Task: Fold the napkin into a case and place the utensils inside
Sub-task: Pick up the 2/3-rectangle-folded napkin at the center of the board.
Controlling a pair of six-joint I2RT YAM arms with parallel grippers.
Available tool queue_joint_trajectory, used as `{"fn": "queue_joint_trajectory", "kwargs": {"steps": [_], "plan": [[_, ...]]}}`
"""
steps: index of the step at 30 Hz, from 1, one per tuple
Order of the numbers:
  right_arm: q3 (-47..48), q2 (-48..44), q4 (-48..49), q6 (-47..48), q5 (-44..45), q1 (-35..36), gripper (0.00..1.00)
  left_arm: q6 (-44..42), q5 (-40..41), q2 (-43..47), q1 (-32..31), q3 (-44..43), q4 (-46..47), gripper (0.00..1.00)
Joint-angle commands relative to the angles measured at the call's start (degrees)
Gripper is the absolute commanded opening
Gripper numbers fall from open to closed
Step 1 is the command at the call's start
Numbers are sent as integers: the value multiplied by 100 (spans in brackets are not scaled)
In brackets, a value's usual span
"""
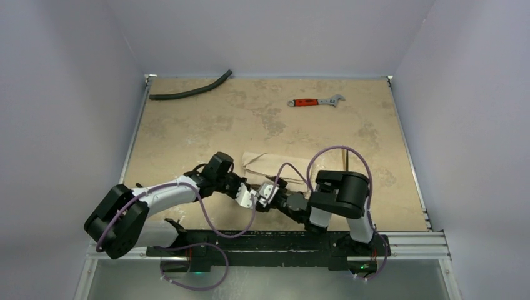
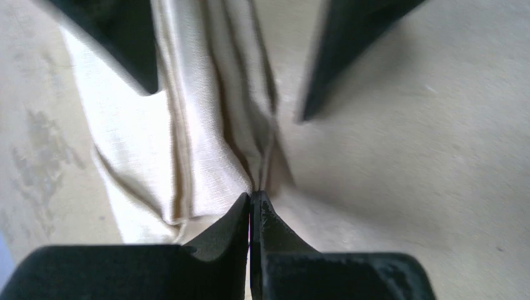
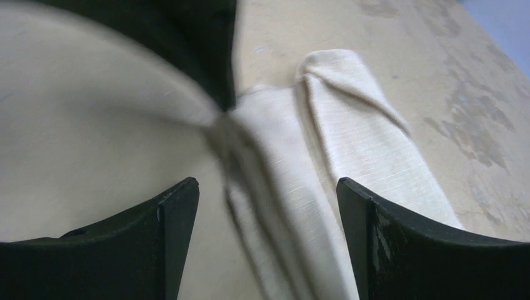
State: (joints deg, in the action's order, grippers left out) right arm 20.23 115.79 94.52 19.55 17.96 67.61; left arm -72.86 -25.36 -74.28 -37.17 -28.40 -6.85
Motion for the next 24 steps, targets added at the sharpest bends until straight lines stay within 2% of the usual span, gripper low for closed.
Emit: {"fn": "queue_joint_trajectory", "kwargs": {"steps": [1, 5, 9, 13, 15, 18, 20, 22, 24], "plan": [[-594, -787, 1082, 146, -1082, 305, 85, 678, -255, 289, 19, -203, 1127, 0], [-778, -1669, 325, -260, -1475, 296, 86, 636, -315, 279, 19, -148, 1129, 0], [-877, -2106, -21, -416, -1342, 283, 87, 594, -347, 327, 17, -131, 983, 0], [-852, -1929, 257, -276, -1217, 86, 88, 450, -412, 424, 23, -131, 727, 0], [-765, -1792, 246, -191, -1363, -97, 88, 298, -469, 430, 25, -181, 317, 0], [-583, -1509, 271, -94, -1763, -402, 88, 209, -449, 506, 28, -139, 206, 17], [-463, -1319, 256, -54, -2039, -642, 88, 246, -443, 591, 45, -109, 217, 21], [-314, -1171, 199, 61, -2180, -736, 88, 343, -463, 683, 60, -69, 305, 22], [-165, -1037, 139, 162, -2235, -747, 88, 441, -462, 759, 67, 11, 484, 18]]}}
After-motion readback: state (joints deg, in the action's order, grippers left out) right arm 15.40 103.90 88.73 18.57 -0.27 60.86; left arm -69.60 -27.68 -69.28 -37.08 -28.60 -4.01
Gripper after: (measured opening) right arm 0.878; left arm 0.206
